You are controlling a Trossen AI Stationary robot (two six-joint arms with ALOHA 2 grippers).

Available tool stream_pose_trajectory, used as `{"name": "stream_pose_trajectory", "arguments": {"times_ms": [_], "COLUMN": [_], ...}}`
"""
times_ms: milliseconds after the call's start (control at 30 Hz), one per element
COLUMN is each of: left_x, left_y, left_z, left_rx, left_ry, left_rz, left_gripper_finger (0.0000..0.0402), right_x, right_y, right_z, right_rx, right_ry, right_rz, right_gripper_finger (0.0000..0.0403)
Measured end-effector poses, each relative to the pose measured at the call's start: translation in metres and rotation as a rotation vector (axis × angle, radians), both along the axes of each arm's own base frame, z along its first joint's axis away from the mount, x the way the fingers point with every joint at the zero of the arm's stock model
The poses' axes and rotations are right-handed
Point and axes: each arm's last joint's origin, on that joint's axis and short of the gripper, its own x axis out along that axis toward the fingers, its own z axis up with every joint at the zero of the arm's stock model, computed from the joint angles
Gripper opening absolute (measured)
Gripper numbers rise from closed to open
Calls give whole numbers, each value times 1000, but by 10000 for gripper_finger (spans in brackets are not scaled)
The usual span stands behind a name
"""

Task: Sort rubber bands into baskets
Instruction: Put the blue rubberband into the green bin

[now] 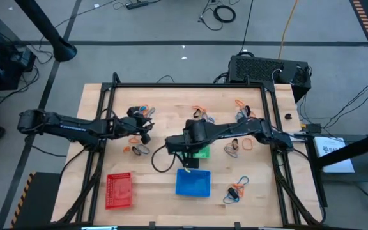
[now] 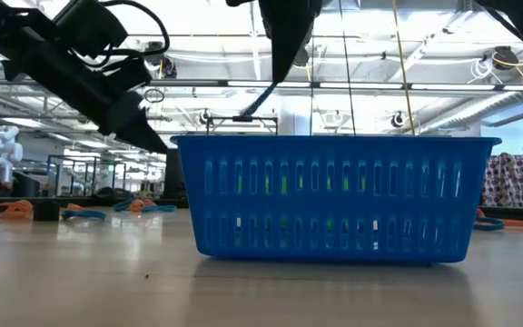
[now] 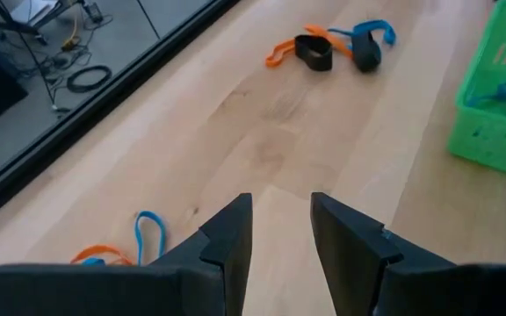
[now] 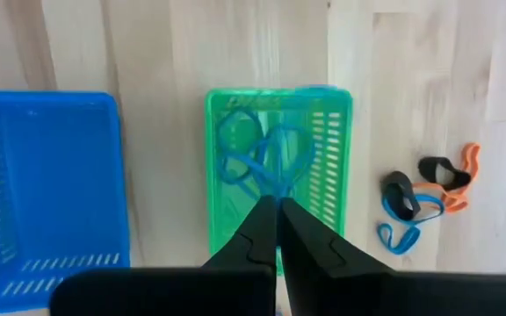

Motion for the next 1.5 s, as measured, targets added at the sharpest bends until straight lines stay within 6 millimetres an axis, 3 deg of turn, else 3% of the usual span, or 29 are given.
{"name": "stream_pose_trajectory", "arguments": {"times_ms": [200,367,633,833,967,1167,1500], "left_x": [1,0,0,2,3,3,3], "left_y": [0,-1,-1,0,0,0,0], "left_z": [-2,-4,-3,0,1,1,1], "left_rx": [3,-6,-6,1,7,26,44], "left_ry": [16,31,24,-11,-21,-9,3], "left_rz": [-3,-2,-3,-4,-6,-18,-28], "left_gripper_finger": [127,127,127,127,127,127,127], "right_x": [0,-8,-46,-74,-76,-75,-75], "right_y": [-7,-11,-31,-45,-47,-45,-48], "right_z": [-5,-23,-30,-59,-80,-88,-89], "right_rx": [-7,-17,76,138,234,245,256], "right_ry": [25,78,-151,-249,-305,-343,-347], "right_rz": [6,14,-19,-63,-43,-63,-105], "right_gripper_finger": [0,0,0,0,0,13,92]}}
